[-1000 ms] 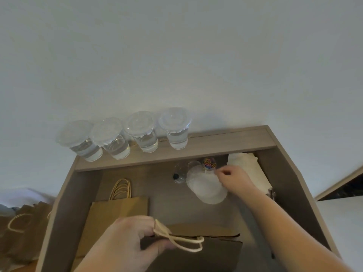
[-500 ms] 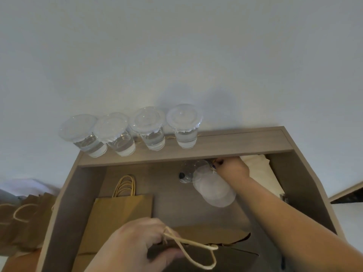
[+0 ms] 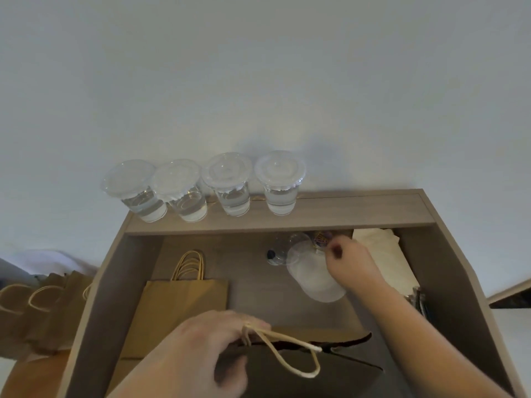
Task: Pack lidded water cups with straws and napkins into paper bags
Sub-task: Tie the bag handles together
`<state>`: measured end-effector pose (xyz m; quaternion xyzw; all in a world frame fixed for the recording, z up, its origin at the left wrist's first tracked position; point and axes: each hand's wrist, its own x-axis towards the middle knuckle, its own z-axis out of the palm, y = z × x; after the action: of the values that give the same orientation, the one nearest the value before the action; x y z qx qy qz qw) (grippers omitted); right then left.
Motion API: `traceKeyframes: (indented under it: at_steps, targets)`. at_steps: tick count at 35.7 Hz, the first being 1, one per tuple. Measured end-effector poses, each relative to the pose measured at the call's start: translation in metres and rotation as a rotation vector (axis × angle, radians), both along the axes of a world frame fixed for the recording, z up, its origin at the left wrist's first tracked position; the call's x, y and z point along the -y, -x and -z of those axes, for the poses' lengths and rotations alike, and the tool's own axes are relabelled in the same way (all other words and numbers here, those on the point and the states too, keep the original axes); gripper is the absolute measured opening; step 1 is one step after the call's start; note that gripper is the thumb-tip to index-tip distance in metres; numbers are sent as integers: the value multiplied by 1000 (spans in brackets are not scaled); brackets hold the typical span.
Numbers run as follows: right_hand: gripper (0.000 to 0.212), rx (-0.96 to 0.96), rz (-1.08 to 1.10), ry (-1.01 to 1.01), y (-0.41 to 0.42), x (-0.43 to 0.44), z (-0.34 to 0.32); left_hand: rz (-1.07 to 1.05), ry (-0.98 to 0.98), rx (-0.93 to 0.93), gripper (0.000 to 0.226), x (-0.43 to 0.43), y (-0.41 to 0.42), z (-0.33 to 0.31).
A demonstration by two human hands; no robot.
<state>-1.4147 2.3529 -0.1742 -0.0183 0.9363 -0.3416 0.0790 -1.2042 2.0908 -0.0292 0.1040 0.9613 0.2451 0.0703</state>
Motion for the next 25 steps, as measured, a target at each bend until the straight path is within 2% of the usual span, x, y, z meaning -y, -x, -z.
traceKeyframes:
  at_steps: [1,3,7,10,12,15,20,25]
  targets:
    - [7,51,-49,34,-17,-2,-6,-28,40,-5,69,1,-4,1]
    - [5,167,-141,109,-48,-4,-23,-44,59,-5,72,8,-6,4]
    - [8,274,-281,290,-80,-5,-73,-75,-139,62,52,17,10,-3]
    - [13,295,-382,404,-92,-4,-111,-145,-288,109,44,14,24,-5]
    - [8,273,-424,447,-96,1,-128,-160,-362,103,35,8,35,-3]
    - [4,220,-426,454,-103,10,-139,-122,-460,89,10,-4,47,0]
    - [30,77,-324,426,-124,25,-140,-138,-569,24,11,-10,45,1]
    - [9,42,-321,315,-144,25,-136,-88,-591,-12,6,-9,36,-5]
